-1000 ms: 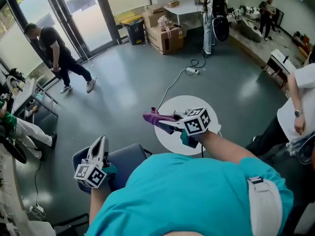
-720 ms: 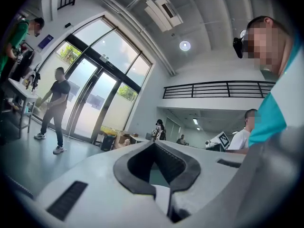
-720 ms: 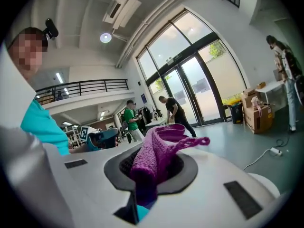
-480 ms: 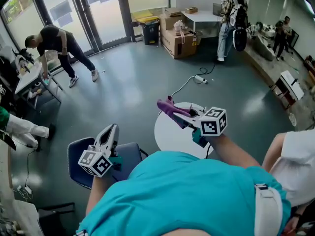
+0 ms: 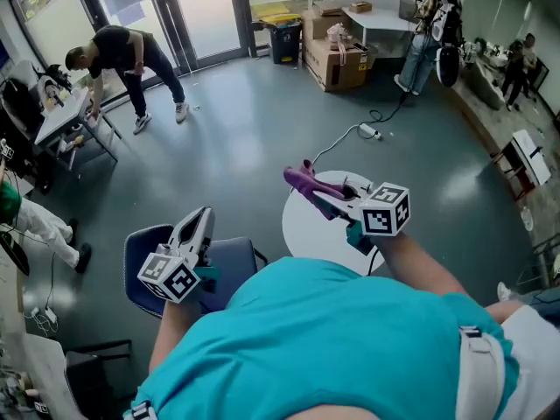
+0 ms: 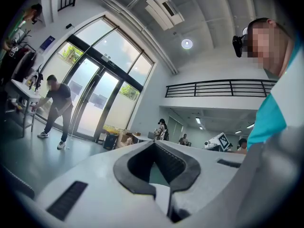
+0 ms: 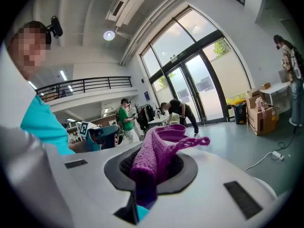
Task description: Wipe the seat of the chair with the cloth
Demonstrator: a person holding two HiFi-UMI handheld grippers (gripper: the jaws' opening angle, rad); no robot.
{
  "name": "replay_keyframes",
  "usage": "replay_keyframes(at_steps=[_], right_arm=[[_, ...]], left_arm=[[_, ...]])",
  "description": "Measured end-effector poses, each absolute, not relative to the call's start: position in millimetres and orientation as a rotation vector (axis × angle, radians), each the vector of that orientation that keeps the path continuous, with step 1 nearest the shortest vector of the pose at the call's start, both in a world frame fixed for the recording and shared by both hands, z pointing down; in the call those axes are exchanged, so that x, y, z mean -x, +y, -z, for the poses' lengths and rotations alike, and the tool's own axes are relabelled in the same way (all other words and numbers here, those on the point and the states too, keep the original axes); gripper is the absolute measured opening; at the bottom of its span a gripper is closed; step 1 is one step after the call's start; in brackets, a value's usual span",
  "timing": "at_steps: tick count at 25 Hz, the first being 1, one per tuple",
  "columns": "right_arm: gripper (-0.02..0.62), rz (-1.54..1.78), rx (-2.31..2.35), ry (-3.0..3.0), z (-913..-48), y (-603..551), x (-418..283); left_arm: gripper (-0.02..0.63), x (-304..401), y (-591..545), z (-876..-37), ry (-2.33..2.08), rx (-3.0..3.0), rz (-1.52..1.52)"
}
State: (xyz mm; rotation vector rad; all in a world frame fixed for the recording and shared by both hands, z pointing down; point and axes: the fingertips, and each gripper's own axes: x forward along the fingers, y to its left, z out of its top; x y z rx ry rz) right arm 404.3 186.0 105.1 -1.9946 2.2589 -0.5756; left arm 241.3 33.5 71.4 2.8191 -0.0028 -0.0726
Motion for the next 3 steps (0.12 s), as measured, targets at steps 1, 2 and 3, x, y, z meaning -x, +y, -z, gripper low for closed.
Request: replay_keyframes(at_steps=[1,2,3], right_arm=[[0.044,0.574,1.994,2.26,-105.8,183.8,-402.6],[0.044,0.572,1.994,2.26,-106.4,181.6,-400.8],[0.044,0.569,1.993,2.26,-107.0,179.4,-399.0]], left_arm=[[0.003,-239.8,31.1,-72.1,-0.003,-2.82,0.071],[0.004,-238.0,28.6,-72.8,-0.003,-2.822,0.069],[0.005,-236.2,26.2,-73.5,-0.002,-2.823,0.068]])
